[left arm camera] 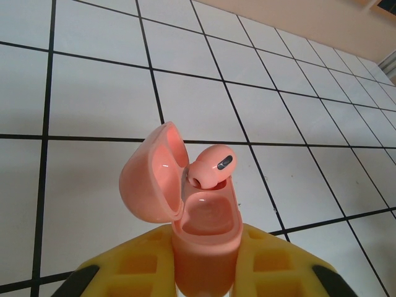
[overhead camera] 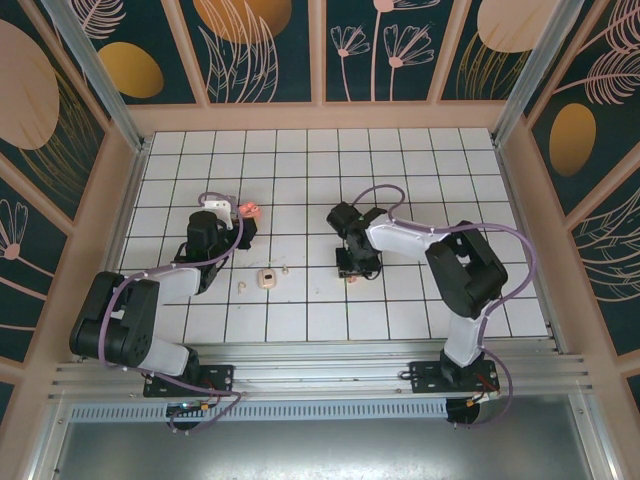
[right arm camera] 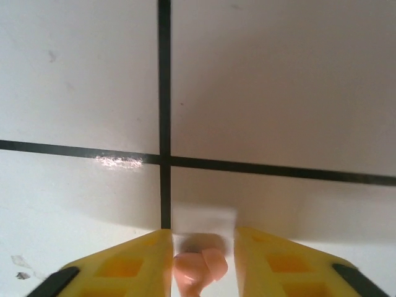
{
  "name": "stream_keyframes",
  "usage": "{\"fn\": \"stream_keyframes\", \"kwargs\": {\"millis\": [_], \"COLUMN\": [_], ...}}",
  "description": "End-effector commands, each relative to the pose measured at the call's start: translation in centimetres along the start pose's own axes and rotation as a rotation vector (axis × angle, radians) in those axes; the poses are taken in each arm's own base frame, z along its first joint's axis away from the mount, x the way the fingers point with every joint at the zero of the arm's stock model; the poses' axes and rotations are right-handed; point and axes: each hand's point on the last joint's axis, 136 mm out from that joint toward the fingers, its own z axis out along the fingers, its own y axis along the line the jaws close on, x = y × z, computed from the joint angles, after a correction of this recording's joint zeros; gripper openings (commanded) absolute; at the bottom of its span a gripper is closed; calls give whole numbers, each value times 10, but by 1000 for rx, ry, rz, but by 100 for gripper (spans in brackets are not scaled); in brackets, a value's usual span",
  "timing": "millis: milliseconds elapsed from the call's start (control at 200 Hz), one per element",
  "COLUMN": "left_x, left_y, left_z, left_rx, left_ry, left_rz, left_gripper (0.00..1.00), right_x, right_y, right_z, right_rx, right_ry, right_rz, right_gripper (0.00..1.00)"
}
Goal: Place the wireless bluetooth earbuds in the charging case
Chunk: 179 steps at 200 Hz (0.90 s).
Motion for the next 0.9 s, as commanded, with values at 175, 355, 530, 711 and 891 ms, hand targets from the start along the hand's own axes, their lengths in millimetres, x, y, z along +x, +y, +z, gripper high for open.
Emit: {"fn": "stream_keyframes", "kwargs": {"millis": [175, 355, 530, 711, 891], "left_x": [-19, -23, -25, -22, -22], "left_y": [-9, -10, -12, -13, -14], "left_z": [-2, -3, -2, 0, -2], "left_rx": [34, 30, 38, 49, 57], "left_ry": [-38, -44, -44, -35, -38], "left_rz": [31, 46, 52, 42, 33], "left_gripper": [9, 9, 9, 9, 9], "right_x": [-33, -21, 6, 31, 32], "right_y": [7, 3, 6, 0, -3], "right_z": [-39, -29, -27, -13, -6], "right_rx": [-39, -18, -7, 63, 79], "right_ry": [-98, -34, 36, 136, 155], "right_rz": [0, -15, -132, -292, -312], "right_gripper": [43, 43, 44, 47, 47]}}
